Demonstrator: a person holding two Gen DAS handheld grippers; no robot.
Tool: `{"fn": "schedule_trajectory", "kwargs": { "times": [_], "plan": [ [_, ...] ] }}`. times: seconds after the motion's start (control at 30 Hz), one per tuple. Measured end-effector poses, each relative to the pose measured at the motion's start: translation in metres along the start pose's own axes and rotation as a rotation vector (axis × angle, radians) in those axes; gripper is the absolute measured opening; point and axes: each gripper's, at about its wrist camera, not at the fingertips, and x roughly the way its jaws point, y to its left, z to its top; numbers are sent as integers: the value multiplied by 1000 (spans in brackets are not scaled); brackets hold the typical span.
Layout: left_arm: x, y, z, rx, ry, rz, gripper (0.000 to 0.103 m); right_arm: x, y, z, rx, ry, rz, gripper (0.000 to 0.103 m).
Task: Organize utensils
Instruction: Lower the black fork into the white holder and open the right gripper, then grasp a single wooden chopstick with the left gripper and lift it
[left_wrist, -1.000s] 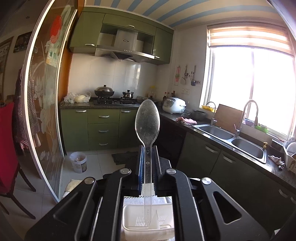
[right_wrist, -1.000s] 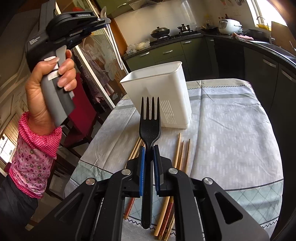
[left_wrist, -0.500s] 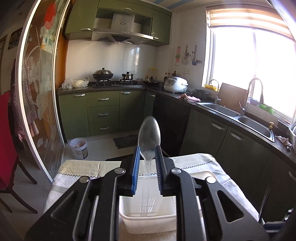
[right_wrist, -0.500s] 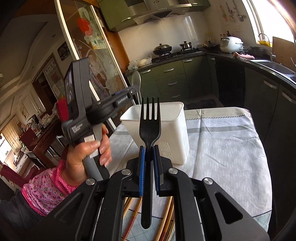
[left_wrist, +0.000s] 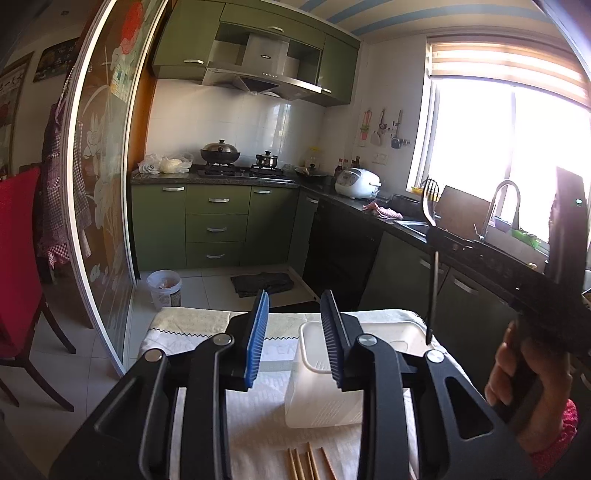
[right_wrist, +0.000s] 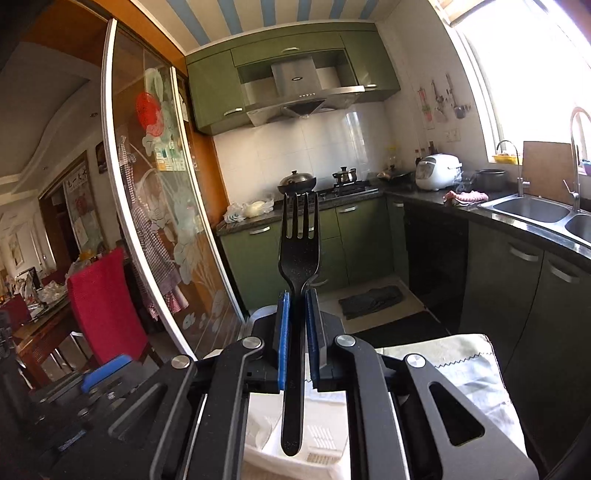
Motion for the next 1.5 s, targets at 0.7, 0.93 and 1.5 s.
{"fn": "schedule_trajectory", "kwargs": {
  "times": [0.7,0.93,1.5],
  "plan": [
    [-12,-5,-18,23,147,-16,29,8,4,-77,-116,3,-95,22],
    [-5,-7,-44,26,325,14,32,-61,-2,-93,-101,-29,-75,25],
    [73,-6,-149,-19,841,80,30,-132,-38,-147,-101,190,-101,34]
  ]
}}
